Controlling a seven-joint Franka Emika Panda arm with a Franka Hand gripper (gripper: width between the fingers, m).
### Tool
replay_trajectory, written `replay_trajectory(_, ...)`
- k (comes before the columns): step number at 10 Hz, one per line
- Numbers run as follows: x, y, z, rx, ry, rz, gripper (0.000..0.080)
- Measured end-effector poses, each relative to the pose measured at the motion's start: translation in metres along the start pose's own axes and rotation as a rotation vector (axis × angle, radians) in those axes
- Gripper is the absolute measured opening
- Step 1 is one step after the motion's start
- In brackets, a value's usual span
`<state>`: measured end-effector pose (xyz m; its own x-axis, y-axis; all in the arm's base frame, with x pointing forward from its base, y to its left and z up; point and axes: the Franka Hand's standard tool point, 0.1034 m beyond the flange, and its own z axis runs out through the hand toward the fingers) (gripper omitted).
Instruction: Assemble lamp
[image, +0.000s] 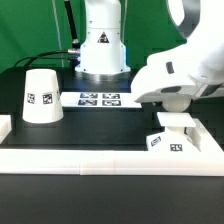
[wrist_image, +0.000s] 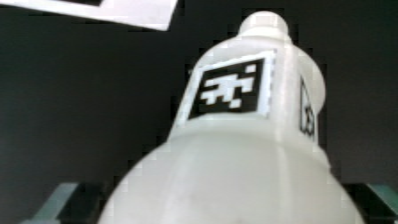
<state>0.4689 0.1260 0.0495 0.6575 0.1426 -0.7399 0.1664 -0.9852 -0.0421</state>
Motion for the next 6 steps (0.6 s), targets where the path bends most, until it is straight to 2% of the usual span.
replay_trajectory(4,-0.022,0.014,-0.037,0.014,0.036,-0.002,0.0576)
replay_trajectory(6,-0.020,0.014,-0.038,0.014,0.048,-0.001,0.0576)
